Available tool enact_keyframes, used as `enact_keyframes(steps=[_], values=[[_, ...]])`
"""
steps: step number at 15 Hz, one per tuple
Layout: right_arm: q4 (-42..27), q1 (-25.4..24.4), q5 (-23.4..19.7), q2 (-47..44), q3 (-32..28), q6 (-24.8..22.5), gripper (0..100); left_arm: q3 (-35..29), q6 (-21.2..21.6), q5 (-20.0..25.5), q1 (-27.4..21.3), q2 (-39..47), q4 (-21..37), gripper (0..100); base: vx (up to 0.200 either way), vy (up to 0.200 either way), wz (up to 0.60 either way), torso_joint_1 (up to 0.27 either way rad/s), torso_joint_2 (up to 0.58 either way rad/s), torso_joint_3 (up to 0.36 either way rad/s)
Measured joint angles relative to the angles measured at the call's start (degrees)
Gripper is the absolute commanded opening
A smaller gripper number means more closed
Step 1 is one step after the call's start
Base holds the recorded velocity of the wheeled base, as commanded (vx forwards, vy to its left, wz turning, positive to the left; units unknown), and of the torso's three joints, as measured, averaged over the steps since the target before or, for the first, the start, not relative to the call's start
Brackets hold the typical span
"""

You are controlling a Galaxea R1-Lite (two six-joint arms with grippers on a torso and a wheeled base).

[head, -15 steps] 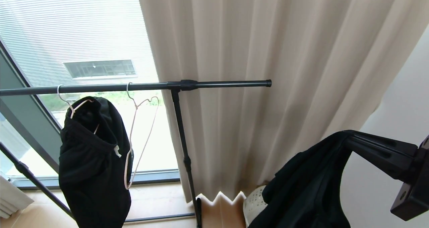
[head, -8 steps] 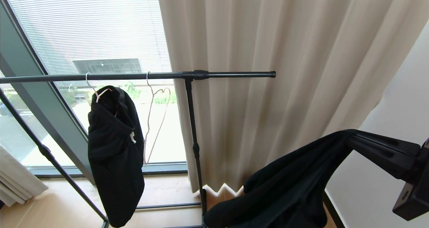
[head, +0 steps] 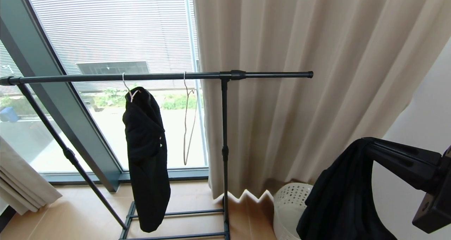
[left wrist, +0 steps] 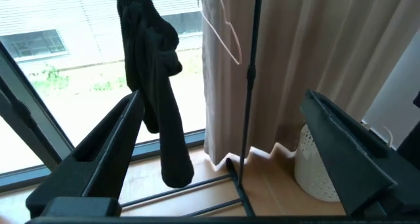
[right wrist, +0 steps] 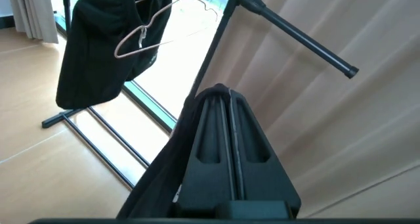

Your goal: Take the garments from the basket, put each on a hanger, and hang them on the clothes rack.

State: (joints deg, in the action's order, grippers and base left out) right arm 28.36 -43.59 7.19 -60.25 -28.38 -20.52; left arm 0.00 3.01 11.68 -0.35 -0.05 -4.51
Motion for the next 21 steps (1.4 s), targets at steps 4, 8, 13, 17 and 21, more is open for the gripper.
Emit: enact_keyframes(steps=[4,8,13,17,21], values=[[0.05,0.00,0.00,-0.04,0.16,-0.01,0,0.00,-0.01,0.00,0.05,0.00,-0.05,100,0.000,0.200,0.00,-0.002,0.00,0.004],[0.00,0.02,0.02,-0.06,0.24,-0.34,0,0.00,-0.01,0.00,0.00,0.00,-0.02,100,0.000,0.200,0.00,0.007,0.00,0.002],[-0.02,0.02,0.02,-0.06,0.24,-0.37,0,0.00,-0.01,0.00,0.00,0.00,-0.02,100,0.000,0.200,0.00,0.000,0.00,0.001],[0.00,0.02,0.00,-0.11,0.35,-0.39,0,0.00,0.02,-0.05,-0.02,0.00,-0.02,100,0.000,0.000,0.00,0.000,0.00,0.000],[-0.04,0.02,0.02,-0.26,0.99,-0.37,0,0.00,0.24,-0.11,-0.05,0.00,-0.02,100,0.000,0.000,0.00,0.000,0.00,0.000]])
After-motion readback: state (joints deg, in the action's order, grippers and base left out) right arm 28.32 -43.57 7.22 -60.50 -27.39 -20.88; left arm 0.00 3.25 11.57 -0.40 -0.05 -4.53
